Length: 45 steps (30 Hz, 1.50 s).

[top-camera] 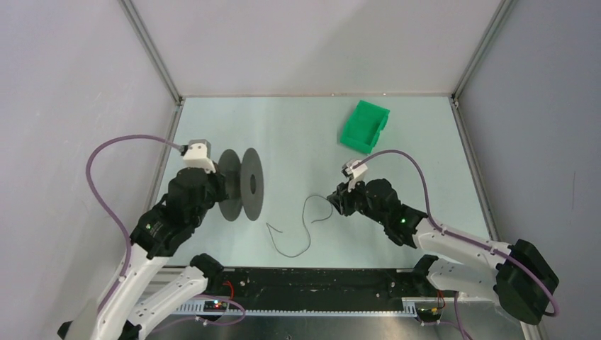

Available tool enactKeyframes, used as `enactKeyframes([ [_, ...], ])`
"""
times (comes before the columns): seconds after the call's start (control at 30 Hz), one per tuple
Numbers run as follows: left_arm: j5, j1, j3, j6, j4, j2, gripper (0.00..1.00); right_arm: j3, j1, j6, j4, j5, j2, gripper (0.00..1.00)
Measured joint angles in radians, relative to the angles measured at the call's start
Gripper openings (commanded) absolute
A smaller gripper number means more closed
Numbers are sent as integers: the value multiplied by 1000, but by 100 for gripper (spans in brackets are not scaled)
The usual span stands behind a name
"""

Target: Wrap the cables

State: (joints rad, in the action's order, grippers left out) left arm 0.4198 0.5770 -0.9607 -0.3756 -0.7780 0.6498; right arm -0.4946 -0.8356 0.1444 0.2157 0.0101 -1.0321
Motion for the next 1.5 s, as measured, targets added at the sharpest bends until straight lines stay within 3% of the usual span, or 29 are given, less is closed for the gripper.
enactKeyframes([
  [0.2,84,-107,5,17,2,-16,0,-146,-28,178,-26,17,-150,32],
  [0.37,102,-226,88,-18,3,-23,0,-325,-166,288,-43,80,-362,41],
  [0.57,128,-299,161,-65,-14,-32,0,-557,-336,307,-138,168,-581,44],
  [0.83,145,-326,195,-101,-13,-50,0,-740,-418,295,-276,217,-803,43],
  [1.03,146,-354,215,-126,-14,-57,0,-772,-424,283,-361,218,-877,37],
  [1.1,145,-359,218,-133,-13,-57,0,-775,-423,281,-377,218,-884,28],
  [1.2,144,-362,227,-140,-10,-57,0,-776,-419,269,-386,217,-889,2],
  [1.37,89,-362,229,-100,-3,-49,1,-779,-396,235,-411,208,-882,0],
  [1.5,-87,-364,229,1,28,-14,8,-748,-344,166,-435,182,-795,0],
])
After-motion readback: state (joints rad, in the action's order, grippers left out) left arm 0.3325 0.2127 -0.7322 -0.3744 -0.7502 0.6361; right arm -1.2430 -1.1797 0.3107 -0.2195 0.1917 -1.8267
